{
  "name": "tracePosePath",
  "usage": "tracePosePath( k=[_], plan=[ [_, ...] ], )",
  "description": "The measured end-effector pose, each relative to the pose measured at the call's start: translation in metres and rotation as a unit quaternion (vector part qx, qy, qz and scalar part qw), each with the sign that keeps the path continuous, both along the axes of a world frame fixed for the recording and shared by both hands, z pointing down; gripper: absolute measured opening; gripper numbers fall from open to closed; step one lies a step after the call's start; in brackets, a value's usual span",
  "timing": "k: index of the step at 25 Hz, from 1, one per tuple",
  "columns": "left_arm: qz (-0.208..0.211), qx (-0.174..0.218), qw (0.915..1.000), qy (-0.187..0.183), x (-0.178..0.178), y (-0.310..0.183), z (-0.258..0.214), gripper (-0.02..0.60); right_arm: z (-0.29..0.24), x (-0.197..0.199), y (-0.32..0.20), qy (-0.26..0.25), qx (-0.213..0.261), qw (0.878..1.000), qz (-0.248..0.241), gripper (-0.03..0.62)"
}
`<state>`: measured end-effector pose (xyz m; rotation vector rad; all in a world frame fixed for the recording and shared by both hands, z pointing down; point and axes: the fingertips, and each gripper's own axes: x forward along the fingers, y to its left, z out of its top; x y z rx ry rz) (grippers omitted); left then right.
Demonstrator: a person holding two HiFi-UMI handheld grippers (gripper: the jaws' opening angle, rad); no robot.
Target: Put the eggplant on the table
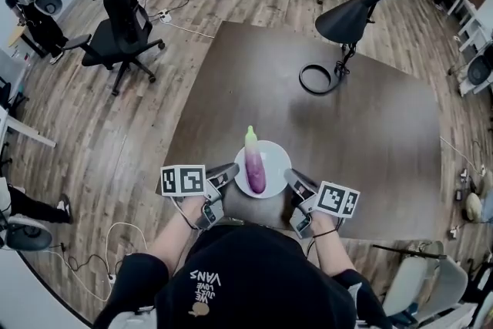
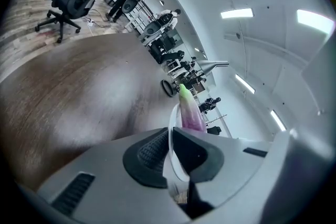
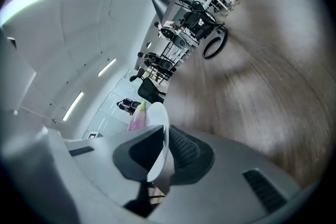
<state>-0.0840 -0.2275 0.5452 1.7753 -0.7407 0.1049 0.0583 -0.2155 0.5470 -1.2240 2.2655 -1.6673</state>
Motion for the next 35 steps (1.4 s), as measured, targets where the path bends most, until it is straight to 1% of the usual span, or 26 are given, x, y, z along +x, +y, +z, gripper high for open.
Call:
tracePosePath(
  k=[8, 13, 22, 27, 35],
  plan=[
    [0.006, -0.004, 0.9999, -0.007, 0.003, -0.014, 0.017, 0.034, 0.017, 0.003, -0.012, 0.015, -0.006, 1.0, 0.004, 0.035],
    [0.009, -0.004, 0.9998, -0.016, 0.003, -0.023, 0.028, 0.034, 0.028, 0.002, -0.02, 0.012, -0.011, 1.0, 0.008, 0.035],
    [0.024, -0.026, 0.9985, -0.042, 0.002, -0.028, 0.055, 0.035, 0.056, 0.0, -0.022, 0.018, -0.035, 0.999, 0.009, 0.035],
    [0.026, -0.043, 0.9972, -0.055, -0.002, -0.027, 0.071, 0.035, 0.07, -0.004, -0.022, 0.029, -0.048, 0.998, 0.002, 0.035],
    [0.034, -0.057, 0.9951, -0.073, 0.001, -0.031, 0.09, 0.037, 0.091, -0.001, -0.024, 0.046, -0.067, 0.997, 0.001, 0.035]
  ],
)
